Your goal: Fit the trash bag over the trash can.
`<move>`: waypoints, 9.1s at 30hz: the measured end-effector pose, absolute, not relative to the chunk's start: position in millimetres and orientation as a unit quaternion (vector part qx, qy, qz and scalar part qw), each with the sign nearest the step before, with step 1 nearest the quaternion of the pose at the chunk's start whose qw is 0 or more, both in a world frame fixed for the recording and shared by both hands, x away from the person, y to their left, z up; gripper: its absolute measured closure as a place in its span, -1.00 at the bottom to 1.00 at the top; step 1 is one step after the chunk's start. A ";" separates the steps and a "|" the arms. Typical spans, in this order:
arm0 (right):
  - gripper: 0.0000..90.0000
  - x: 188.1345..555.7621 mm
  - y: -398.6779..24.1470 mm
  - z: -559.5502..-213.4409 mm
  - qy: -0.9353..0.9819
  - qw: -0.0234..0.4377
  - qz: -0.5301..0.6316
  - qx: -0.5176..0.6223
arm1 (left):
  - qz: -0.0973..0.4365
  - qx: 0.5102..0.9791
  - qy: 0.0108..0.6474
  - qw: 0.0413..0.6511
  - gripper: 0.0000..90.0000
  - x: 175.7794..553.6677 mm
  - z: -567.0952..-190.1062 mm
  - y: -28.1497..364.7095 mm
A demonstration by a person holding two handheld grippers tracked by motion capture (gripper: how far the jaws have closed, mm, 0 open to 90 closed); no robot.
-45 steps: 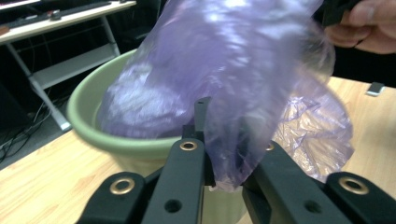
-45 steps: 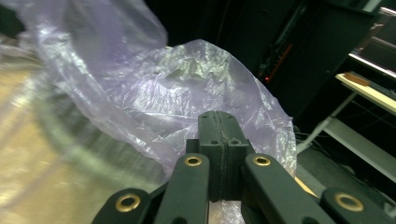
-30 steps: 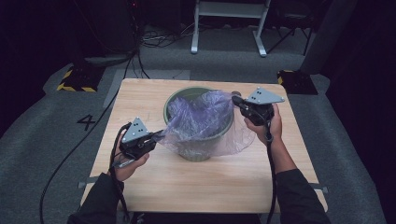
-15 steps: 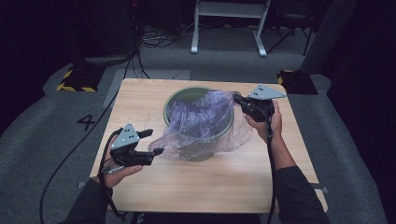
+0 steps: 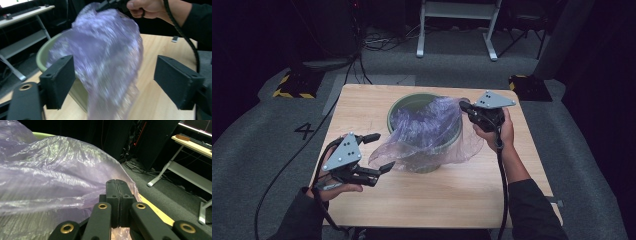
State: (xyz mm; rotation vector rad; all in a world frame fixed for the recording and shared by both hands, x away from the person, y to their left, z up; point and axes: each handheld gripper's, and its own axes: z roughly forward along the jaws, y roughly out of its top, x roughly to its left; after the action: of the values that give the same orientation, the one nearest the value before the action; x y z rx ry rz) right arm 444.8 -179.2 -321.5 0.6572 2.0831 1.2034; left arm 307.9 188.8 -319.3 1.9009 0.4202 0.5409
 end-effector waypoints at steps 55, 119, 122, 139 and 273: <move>0.93 513.4 -186.1 -355.9 0.786 0.248 0.456 0.336 | 0.178 0.755 0.369 0.512 0.99 476.7 -383.0 216.5; -0.29 452.5 -235.3 -395.8 0.810 0.222 0.465 0.280 | 0.196 0.744 0.400 0.498 -0.62 401.7 -424.8 276.3; -0.36 435.2 -229.1 -396.9 0.828 0.230 0.451 0.240 | 0.189 0.762 0.373 0.495 -0.65 391.7 -427.9 268.3; -0.36 397.2 -198.6 -398.0 0.835 0.174 0.500 0.150 | 0.140 0.821 0.273 0.481 -0.27 371.4 -432.1 215.4; -0.59 399.9 -228.6 -356.5 0.797 0.269 0.485 0.238 | 0.143 0.852 0.358 0.354 -0.75 345.0 -504.6 235.4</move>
State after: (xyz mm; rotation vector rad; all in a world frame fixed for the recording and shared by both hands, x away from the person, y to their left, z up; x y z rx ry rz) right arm 399.9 -228.6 -356.5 0.6424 2.1496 1.3063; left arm 345.0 235.4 -504.6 2.2027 0.9256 0.3686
